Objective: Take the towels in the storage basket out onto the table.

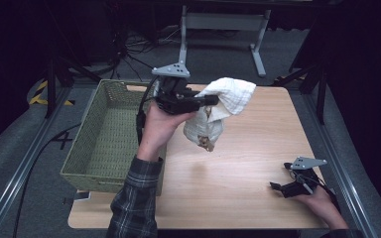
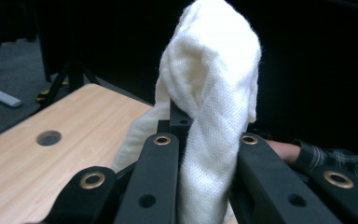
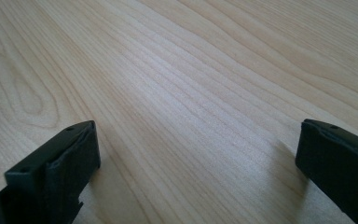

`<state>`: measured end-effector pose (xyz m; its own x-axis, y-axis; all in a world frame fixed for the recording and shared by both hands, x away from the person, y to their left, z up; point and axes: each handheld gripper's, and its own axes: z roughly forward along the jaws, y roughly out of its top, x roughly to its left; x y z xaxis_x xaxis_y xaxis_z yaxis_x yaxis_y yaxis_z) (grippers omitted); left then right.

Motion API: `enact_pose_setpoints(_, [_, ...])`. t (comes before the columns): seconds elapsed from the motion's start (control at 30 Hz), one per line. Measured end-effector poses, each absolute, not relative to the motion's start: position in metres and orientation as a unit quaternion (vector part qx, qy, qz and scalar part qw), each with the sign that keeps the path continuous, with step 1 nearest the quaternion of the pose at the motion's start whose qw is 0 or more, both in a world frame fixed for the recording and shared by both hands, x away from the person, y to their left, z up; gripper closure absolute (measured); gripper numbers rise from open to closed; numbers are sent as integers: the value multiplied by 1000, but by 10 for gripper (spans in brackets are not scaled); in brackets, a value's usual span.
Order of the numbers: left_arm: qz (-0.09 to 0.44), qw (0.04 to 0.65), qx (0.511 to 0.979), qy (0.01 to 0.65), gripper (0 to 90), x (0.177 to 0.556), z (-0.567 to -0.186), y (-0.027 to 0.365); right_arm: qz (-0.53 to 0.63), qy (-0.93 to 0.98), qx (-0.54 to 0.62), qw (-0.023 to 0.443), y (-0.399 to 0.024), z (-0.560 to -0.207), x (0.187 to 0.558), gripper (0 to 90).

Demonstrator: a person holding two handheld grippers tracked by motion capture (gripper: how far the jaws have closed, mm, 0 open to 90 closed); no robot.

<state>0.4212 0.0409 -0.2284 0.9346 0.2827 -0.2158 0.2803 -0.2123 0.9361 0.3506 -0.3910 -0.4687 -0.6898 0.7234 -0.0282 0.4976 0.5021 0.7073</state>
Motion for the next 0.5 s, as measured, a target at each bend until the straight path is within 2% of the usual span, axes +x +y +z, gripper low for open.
enact_pose_setpoints(0.37, [-16,570,804,169,850,419,-270,-3,347,851,359,163,-391,-469,351,0])
enact_pose_setpoints(0.5, [-37,562,811,157,849,414,-291,-21,348,852,356,164,-391,-469,351,0])
